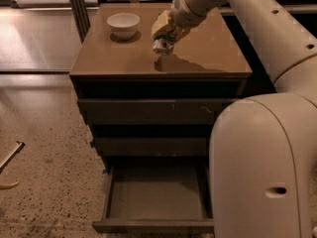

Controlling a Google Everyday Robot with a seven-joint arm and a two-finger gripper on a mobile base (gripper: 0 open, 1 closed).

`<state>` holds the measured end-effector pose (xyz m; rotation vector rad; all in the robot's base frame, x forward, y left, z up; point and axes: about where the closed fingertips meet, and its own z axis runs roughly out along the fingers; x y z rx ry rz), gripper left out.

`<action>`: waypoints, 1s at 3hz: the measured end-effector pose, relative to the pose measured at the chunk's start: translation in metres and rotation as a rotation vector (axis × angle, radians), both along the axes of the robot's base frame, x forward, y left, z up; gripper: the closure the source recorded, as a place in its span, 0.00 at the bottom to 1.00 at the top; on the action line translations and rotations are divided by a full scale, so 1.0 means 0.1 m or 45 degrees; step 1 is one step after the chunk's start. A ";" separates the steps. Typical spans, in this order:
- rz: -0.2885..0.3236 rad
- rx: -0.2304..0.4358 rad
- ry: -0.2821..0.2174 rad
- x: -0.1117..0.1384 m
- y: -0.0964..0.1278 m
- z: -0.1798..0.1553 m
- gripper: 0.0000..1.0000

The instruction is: Pick 7up can from bottom drawer and place on counter

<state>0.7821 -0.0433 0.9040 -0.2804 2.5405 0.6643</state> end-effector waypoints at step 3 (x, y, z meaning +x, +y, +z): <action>-0.021 -0.059 0.100 0.14 -0.06 -0.30 0.00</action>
Offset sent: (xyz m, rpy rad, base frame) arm 0.0234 -0.0127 -0.0242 -0.0512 0.0739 -0.0353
